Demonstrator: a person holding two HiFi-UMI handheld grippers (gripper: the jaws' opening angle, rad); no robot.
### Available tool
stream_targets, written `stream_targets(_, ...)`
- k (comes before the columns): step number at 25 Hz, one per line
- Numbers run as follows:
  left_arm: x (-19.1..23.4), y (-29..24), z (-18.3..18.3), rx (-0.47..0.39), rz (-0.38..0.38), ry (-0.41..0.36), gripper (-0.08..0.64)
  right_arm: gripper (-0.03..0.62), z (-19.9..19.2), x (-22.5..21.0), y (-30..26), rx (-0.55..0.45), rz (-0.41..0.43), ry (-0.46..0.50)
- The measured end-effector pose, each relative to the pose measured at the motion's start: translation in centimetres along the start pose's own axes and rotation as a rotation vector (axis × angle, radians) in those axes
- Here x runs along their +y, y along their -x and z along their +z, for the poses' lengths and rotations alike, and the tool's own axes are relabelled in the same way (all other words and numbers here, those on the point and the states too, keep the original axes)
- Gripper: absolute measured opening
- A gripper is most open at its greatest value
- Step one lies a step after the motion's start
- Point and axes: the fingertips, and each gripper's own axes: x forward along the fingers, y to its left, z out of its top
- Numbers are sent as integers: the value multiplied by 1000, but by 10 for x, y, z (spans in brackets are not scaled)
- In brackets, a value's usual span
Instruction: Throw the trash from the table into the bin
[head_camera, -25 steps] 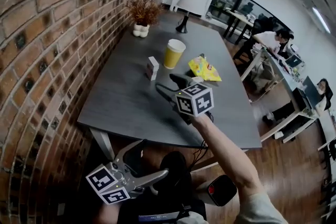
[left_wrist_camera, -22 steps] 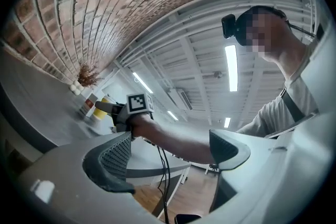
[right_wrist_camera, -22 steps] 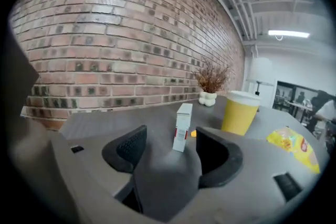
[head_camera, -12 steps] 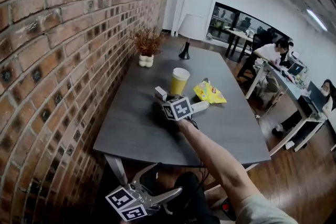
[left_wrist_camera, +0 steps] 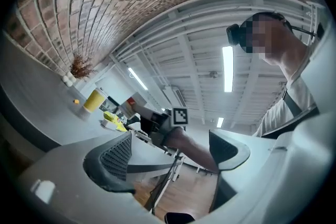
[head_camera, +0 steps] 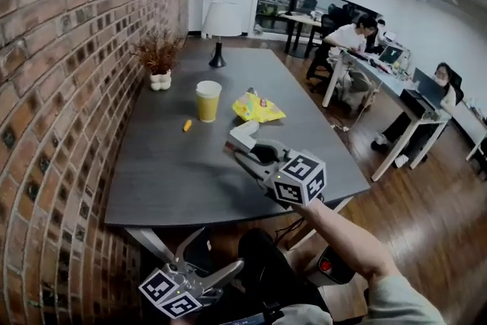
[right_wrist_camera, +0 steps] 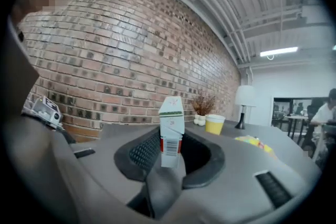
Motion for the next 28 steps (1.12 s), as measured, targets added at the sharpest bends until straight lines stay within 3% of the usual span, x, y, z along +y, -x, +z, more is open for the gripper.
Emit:
stream_targets(4, -11, -16, -13, 40, -57, 28, 446, 100, -7, -25, 120, -53, -181, 22)
stream_targets(9, -28, -50, -35, 102, -150, 54, 446, 100, -39, -72, 268, -91, -517, -31)
stream_targets(16, -59, -118, -74, 173, -295, 94, 446, 100, -155, -120, 430, 120, -843, -124)
stream_targets(22, -101, -172, -123, 277, -475, 174, 445, 100, -213, -96, 531, 241, -977, -240)
stream_targets(28, -149, -192, -156, 336, -588, 217, 446, 100, -237, -65, 555, 374, -930, -247)
